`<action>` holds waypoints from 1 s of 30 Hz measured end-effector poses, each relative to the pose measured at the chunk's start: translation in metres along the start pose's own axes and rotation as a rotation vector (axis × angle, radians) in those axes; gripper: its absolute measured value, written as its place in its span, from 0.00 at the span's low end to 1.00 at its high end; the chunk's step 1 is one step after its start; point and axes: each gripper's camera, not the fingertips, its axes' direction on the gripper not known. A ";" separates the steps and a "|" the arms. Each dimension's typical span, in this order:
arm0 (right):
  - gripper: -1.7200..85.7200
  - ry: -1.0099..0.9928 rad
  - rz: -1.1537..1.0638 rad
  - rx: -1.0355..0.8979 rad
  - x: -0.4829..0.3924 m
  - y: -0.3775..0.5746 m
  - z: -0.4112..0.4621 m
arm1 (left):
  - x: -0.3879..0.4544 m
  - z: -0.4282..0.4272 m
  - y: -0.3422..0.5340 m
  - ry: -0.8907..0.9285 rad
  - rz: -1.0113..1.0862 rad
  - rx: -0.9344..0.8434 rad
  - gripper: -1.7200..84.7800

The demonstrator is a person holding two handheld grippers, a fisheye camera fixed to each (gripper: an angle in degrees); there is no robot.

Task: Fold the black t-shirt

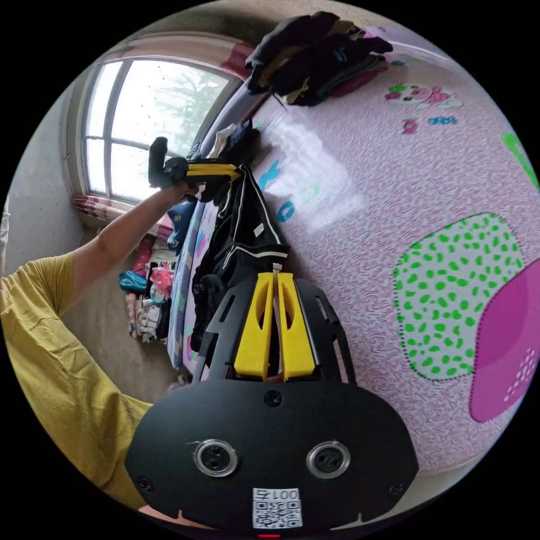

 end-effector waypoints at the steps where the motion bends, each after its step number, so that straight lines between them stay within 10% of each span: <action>1: 0.03 0.030 -0.002 0.028 0.001 0.002 -0.007 | 0.000 -0.001 -0.005 -0.026 -0.004 0.016 0.01; 19: 0.05 0.206 -0.161 0.212 -0.013 0.058 -0.024 | -0.027 -0.005 0.126 0.155 -0.708 0.425 0.04; 30: 0.07 -0.033 -0.540 -0.185 -0.135 0.120 0.135 | 0.067 -0.020 0.366 -0.040 -0.762 -0.014 0.04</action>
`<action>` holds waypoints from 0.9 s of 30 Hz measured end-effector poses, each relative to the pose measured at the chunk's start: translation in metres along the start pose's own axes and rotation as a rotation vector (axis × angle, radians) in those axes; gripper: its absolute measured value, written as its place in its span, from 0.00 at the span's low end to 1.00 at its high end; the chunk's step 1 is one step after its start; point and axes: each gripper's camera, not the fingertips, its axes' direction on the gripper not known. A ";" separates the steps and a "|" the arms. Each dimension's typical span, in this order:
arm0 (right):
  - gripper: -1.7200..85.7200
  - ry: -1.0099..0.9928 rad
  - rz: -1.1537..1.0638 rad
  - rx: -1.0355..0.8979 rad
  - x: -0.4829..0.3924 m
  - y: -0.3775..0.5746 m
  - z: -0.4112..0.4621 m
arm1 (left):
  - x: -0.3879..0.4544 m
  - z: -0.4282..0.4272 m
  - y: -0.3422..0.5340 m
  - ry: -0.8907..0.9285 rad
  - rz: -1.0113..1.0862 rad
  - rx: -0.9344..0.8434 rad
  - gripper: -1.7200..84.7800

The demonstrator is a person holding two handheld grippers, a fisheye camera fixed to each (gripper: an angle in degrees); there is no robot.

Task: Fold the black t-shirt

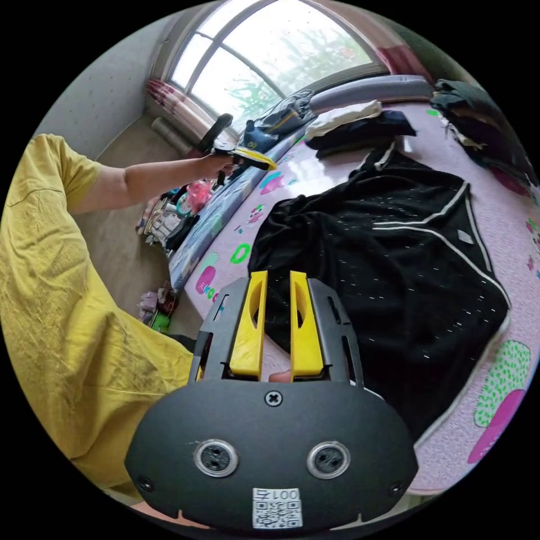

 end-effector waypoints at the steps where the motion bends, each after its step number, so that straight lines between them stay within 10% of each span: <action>1: 0.08 -0.014 -0.006 -0.016 -0.014 -0.004 0.021 | -0.007 0.005 0.013 0.001 0.028 0.004 0.04; 27: 0.08 0.446 0.378 -0.035 -0.108 0.041 0.267 | -0.128 0.135 0.125 0.282 0.292 0.090 0.06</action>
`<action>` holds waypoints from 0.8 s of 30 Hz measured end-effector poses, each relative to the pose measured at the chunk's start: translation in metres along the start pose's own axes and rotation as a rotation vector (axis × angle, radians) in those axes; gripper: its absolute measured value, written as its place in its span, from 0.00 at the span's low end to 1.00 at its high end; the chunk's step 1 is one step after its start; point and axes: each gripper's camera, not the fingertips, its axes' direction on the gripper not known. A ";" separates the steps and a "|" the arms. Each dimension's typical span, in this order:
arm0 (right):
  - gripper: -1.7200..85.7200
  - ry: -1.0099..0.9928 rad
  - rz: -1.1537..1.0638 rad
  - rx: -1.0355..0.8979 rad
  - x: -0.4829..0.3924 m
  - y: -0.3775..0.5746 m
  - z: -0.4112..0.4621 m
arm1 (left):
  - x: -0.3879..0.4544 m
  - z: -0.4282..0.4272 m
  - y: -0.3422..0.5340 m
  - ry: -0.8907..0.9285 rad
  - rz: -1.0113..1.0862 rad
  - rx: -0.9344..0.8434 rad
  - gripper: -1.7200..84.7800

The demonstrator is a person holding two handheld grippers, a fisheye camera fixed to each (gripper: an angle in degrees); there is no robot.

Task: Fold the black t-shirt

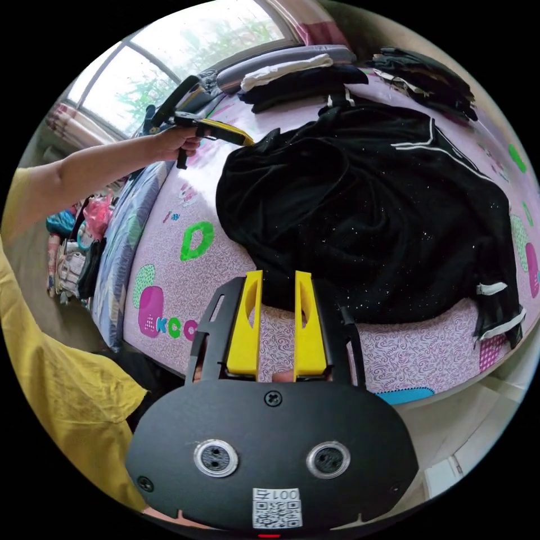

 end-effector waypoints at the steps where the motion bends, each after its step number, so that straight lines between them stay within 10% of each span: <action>1: 0.07 -0.008 0.036 0.000 0.003 0.001 0.007 | 0.000 0.005 0.004 0.001 0.014 -0.016 0.05; 11: 0.03 -0.179 -0.110 0.087 -0.036 0.043 -0.012 | -0.044 -0.045 0.087 0.089 -0.102 0.267 0.00; 24: 0.03 -0.270 -0.324 -0.105 -0.112 0.067 0.056 | -0.149 -0.057 0.306 0.154 -0.825 0.492 0.00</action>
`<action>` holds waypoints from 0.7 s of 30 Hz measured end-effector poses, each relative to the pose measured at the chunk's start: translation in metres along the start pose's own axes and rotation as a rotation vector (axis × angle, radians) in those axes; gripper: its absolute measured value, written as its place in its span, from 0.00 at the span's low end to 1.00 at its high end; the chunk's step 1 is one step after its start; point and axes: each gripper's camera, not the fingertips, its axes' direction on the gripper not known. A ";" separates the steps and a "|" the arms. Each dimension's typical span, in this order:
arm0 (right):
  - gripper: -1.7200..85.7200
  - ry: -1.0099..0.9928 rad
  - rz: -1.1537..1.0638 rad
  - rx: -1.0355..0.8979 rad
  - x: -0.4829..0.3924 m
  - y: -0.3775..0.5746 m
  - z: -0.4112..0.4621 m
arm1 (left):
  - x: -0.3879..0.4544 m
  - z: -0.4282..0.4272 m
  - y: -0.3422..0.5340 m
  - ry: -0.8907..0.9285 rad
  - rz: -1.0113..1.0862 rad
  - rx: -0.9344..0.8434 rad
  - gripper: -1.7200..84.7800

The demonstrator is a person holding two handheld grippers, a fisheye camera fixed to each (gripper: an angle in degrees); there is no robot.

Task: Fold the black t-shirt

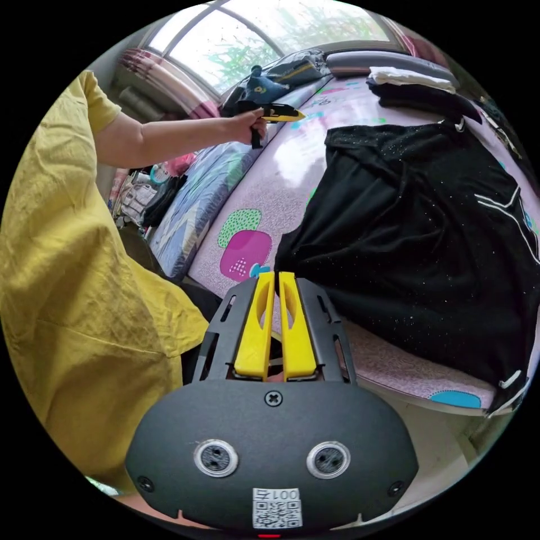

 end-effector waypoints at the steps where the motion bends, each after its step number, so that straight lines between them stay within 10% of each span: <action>1: 0.03 -0.015 0.013 -0.018 -0.001 -0.001 0.010 | -0.017 -0.005 0.005 0.005 -0.072 0.022 0.00; 21: 0.06 0.288 0.171 -0.027 -0.003 -0.025 0.048 | 0.042 0.054 0.081 -0.049 0.452 -0.439 0.01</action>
